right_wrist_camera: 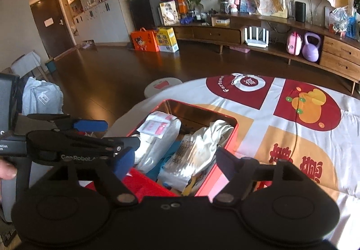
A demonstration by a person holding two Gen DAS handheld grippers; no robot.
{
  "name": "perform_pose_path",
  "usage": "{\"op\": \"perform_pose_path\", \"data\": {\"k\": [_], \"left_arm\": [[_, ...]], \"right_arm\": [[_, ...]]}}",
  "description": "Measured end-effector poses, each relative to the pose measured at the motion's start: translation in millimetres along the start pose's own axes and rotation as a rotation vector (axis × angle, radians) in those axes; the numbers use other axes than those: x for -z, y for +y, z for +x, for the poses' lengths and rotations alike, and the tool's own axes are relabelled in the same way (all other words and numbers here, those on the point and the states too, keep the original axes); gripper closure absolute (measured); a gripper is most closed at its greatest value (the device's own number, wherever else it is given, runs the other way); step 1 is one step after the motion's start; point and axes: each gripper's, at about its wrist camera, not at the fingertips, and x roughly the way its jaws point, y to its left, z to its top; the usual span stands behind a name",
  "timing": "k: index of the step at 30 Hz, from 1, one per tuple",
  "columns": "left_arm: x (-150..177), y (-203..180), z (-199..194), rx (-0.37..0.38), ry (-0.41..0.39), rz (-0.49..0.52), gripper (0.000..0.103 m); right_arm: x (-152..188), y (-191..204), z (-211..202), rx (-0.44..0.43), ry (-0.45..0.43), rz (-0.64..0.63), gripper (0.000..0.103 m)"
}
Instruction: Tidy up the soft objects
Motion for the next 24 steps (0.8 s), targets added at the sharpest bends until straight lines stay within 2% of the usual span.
{"op": "perform_pose_path", "data": {"k": [4,9,13,15,17,24], "left_arm": [[4.8,-7.3,-17.5,0.014,-0.025,-0.006,0.022],[10.9,-15.7,-36.7,0.026,-0.057,-0.009,0.019],[16.4,-23.4,-49.0,0.008,-0.076,-0.01,0.017],[19.7,-25.2,-53.8,0.019,-0.081,-0.025,0.012],[22.5,-27.0,-59.1,0.018,-0.092,-0.035,0.003],[32.0,-37.8,-76.7,0.005,-0.118,-0.045,0.0]], "right_arm": [[6.5,-1.3,-16.2,-0.011,-0.04,0.006,0.014],[15.9,1.0,-38.9,0.003,-0.114,-0.013,0.001],[22.7,6.0,-50.8,0.012,-0.146,-0.05,0.0],[26.5,9.1,-55.7,0.013,-0.16,-0.066,0.0],[30.7,11.5,-60.0,0.016,-0.168,-0.077,0.0],[44.8,11.6,-75.1,0.05,-0.206,-0.057,0.0]]}}
